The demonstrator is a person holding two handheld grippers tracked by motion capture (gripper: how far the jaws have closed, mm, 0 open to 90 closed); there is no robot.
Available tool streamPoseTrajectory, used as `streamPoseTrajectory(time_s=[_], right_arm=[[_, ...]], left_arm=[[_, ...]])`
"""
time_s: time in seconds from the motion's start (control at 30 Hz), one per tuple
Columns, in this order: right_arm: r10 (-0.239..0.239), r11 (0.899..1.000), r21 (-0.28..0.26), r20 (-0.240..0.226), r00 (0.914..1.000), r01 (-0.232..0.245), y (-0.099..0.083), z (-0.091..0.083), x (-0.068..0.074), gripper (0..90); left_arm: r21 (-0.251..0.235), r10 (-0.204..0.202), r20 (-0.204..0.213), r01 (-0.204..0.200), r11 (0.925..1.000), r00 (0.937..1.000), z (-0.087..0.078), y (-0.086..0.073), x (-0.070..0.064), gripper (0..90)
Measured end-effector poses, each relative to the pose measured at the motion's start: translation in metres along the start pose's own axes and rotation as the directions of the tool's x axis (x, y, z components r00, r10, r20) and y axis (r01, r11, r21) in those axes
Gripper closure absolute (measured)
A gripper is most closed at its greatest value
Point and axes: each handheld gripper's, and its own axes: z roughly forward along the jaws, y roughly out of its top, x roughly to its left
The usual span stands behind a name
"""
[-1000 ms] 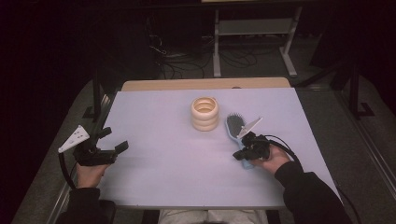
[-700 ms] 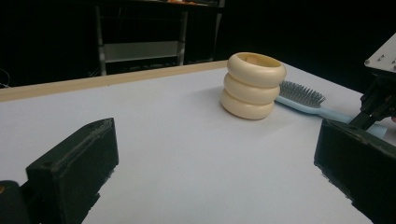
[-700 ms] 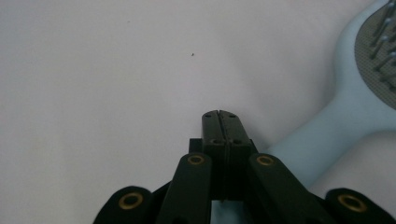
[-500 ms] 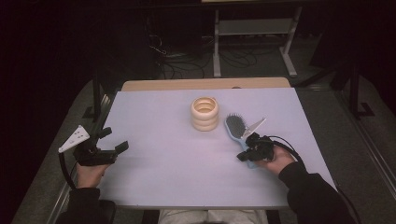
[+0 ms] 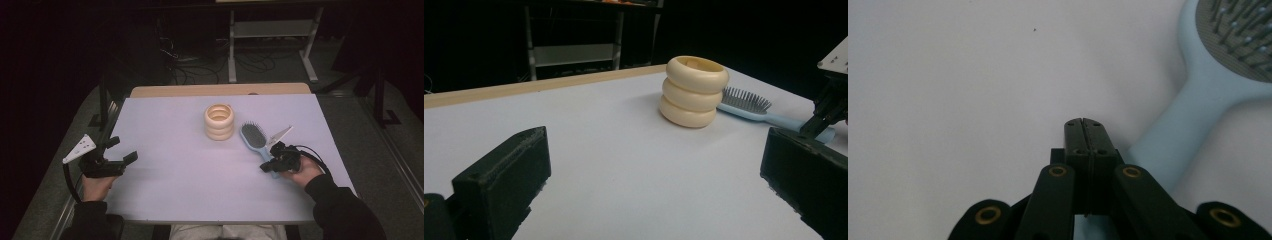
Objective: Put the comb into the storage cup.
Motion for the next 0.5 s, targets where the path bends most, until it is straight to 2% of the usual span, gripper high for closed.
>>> streamPoseTrajectory(time_s=[0.5], right_arm=[[0.029,1.000,-0.010,0.033,0.9990,-0.029,-0.014,-0.012,-0.008,89.1]], left_arm=[[0.002,-0.001,0.006,0.001,1.0000,1.0000,0.000,0.000,0.000,0.0]])
